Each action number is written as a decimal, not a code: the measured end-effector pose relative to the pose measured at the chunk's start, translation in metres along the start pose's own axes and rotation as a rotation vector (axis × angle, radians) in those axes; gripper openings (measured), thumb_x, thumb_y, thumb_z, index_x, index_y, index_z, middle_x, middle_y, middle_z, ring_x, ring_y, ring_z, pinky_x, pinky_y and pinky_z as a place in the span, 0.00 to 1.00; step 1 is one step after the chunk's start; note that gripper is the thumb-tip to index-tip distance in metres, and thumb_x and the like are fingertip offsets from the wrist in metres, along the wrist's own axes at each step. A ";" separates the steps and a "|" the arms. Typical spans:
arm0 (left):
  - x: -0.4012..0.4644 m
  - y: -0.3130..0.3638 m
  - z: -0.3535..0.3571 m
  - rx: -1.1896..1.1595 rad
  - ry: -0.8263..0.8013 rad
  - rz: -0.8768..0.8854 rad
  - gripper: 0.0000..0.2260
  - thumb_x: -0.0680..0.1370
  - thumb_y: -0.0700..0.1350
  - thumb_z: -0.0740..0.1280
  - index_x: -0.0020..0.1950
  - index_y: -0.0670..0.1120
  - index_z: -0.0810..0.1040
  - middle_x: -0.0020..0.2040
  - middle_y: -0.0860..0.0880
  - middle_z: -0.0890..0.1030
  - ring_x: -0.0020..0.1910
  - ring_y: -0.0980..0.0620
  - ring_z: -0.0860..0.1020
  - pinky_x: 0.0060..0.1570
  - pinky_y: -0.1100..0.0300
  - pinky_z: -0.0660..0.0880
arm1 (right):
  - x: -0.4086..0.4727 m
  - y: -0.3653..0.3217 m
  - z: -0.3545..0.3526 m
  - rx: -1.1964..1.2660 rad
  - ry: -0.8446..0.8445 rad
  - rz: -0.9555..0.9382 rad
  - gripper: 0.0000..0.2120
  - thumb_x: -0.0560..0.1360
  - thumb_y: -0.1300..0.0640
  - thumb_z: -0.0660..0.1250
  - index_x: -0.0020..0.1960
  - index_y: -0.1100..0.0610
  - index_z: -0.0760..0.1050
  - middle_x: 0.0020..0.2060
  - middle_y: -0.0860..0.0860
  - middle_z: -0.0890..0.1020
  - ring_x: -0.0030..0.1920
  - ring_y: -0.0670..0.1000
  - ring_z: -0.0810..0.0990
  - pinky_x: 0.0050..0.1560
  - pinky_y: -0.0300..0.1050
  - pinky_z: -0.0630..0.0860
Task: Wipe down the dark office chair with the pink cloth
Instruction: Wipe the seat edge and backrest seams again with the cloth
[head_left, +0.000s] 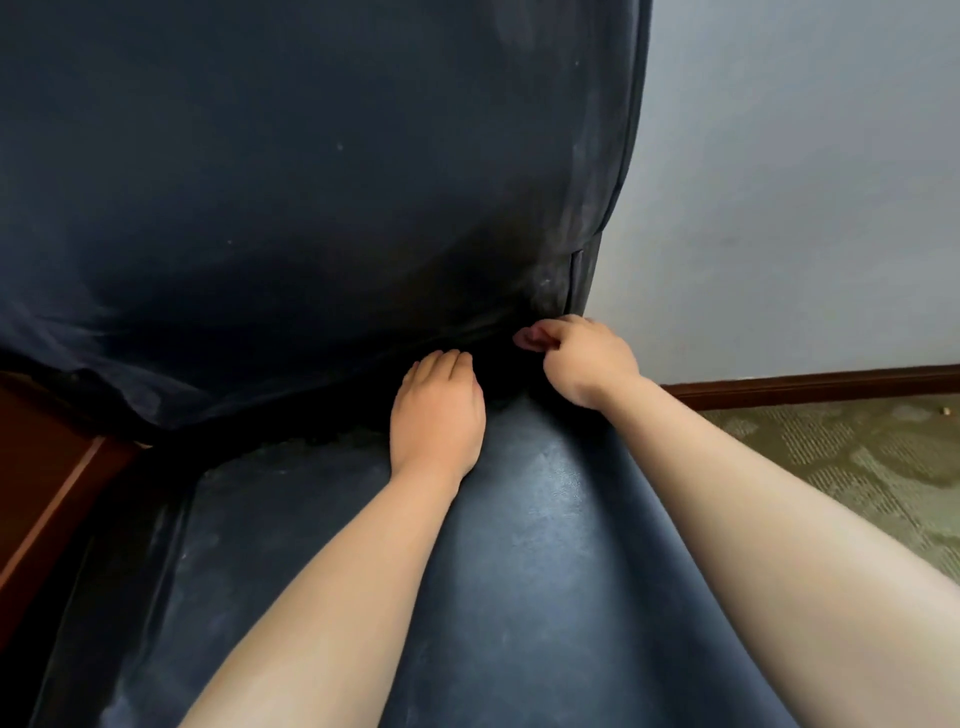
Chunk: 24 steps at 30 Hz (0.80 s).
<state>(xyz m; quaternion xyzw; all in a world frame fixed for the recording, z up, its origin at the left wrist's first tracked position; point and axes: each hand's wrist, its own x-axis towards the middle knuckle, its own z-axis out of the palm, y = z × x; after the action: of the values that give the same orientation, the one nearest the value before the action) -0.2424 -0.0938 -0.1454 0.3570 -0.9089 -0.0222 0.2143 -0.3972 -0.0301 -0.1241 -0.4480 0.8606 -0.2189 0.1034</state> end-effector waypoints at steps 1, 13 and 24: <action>-0.001 0.000 0.000 -0.009 -0.002 0.006 0.19 0.75 0.44 0.53 0.51 0.38 0.82 0.47 0.44 0.84 0.49 0.43 0.82 0.51 0.51 0.78 | -0.005 -0.001 0.003 -0.024 0.035 -0.005 0.21 0.74 0.58 0.55 0.63 0.42 0.74 0.62 0.50 0.75 0.63 0.56 0.70 0.63 0.48 0.67; 0.013 0.016 0.009 -0.063 -0.123 -0.035 0.15 0.81 0.40 0.56 0.65 0.42 0.74 0.61 0.45 0.78 0.62 0.46 0.73 0.65 0.50 0.66 | -0.001 0.018 -0.005 0.074 0.030 0.130 0.21 0.76 0.56 0.54 0.65 0.41 0.71 0.64 0.52 0.72 0.64 0.58 0.68 0.64 0.51 0.67; 0.004 0.028 0.004 -0.016 -0.004 -0.001 0.17 0.75 0.43 0.54 0.50 0.39 0.81 0.46 0.44 0.83 0.48 0.43 0.80 0.52 0.49 0.77 | -0.080 0.022 0.020 -0.160 0.315 0.027 0.14 0.74 0.59 0.57 0.56 0.58 0.75 0.55 0.57 0.78 0.50 0.62 0.75 0.51 0.52 0.72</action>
<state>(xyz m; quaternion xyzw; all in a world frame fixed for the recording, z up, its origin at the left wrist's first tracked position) -0.2644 -0.0759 -0.1426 0.3557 -0.9090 -0.0301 0.2150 -0.3599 0.0403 -0.1534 -0.4036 0.8867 -0.2159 -0.0656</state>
